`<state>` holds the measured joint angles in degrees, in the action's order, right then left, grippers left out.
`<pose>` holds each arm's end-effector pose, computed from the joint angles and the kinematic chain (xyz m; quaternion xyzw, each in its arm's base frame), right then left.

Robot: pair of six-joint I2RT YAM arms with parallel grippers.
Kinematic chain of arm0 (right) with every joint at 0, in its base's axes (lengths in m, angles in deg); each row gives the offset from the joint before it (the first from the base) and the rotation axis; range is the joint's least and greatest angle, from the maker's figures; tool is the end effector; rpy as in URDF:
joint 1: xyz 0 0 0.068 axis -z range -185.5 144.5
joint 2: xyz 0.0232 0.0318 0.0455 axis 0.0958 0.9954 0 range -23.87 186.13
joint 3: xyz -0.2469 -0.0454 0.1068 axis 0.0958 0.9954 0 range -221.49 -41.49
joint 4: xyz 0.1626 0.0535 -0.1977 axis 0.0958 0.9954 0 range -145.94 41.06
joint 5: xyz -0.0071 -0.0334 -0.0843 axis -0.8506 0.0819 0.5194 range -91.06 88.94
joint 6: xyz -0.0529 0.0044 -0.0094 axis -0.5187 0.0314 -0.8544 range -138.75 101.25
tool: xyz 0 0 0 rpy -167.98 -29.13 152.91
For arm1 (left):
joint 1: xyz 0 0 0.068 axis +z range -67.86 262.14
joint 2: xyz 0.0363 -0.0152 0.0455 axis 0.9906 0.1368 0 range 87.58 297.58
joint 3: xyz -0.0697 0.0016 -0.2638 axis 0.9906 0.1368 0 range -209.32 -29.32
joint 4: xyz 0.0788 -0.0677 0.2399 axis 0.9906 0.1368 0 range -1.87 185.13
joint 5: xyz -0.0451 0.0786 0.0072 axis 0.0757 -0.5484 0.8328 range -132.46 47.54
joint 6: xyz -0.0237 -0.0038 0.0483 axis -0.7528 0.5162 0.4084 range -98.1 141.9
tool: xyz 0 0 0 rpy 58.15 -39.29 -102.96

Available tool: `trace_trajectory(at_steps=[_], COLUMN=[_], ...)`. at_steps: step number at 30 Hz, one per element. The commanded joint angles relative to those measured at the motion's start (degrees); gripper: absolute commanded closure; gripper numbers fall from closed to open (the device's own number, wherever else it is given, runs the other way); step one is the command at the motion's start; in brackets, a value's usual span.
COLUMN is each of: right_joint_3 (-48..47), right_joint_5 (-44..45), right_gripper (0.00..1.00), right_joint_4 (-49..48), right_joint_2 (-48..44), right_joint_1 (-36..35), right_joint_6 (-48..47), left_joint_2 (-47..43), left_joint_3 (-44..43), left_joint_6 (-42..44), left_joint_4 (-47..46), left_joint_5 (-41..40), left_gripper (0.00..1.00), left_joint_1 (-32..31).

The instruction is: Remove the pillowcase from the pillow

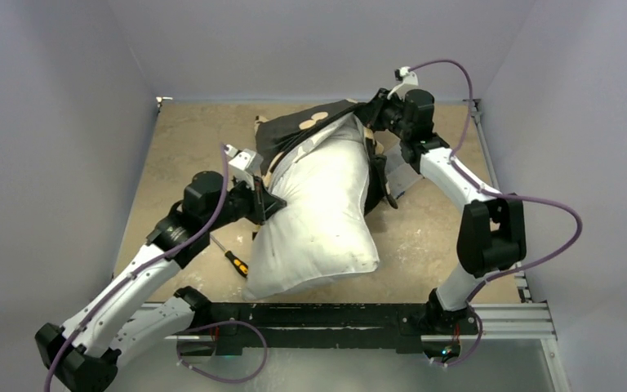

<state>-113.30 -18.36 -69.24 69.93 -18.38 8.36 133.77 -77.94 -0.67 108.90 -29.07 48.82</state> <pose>0.3818 0.0981 0.3245 -0.0044 0.7563 0.3275 0.5663 0.1480 -0.1072 0.3402 0.1434 0.7953 -0.3560 0.4692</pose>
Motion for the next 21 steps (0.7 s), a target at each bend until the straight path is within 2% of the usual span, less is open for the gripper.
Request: trace_trajectory(at_steps=[1,4,5,7,10,13,15,18,19,21], right_joint_3=[-6.87,-4.71,-3.22,0.13,4.78,7.25,8.92,11.60,12.42,13.72], right_joint_5=[5.60,6.59,7.30,8.09,11.03,14.36,15.24,15.21,15.50,16.87], right_gripper=[0.74,0.51,0.46,0.42,0.22,0.07,0.02,0.01,0.01,0.01], right_joint_4=[-2.47,-2.52,-2.78,-3.11,-1.95,0.99,2.69,4.59,5.34,7.13], right_joint_2=[3.65,2.28,1.17,-1.86,-7.02,-12.55,-15.49,-18.81,-19.71,-20.95], right_joint_1=[-1.33,-1.64,-1.70,-1.91,-2.64,-3.54,-4.45,-6.49,-7.50,-10.10], right_joint_6=[-2.93,-3.07,-2.84,-2.64,-2.93,-3.82,-4.20,-4.51,-4.40,-3.70], left_joint_2=[5.08,9.44,11.31,15.77,22.01,25.18,25.72,24.23,23.23,20.72], left_joint_3=[4.31,4.71,4.85,5.03,3.19,-0.20,-2.13,-4.49,-5.16,-6.79], left_joint_6=[-7.78,-9.66,-10.49,-13.34,-15.10,-14.13,-13.21,-11.70,-11.36,-10.72], left_joint_4=[-16.88,-23.03,-25.19,-30.00,-33.03,-31.77,-29.97,-26.30,-24.62,-18.51], left_joint_5=[8.36,1.06,-0.09,0.88,3.46,4.31,3.35,-0.77,-3.36,-10.73], left_gripper=[1.00,1.00,1.00,1.00,1.00,0.77,0.60,0.40,0.31,0.20], left_joint_1=[-2.75,-9.95,-11.74,-13.16,-14.18,-14.23,-14.27,-14.23,-14.23,-14.10])
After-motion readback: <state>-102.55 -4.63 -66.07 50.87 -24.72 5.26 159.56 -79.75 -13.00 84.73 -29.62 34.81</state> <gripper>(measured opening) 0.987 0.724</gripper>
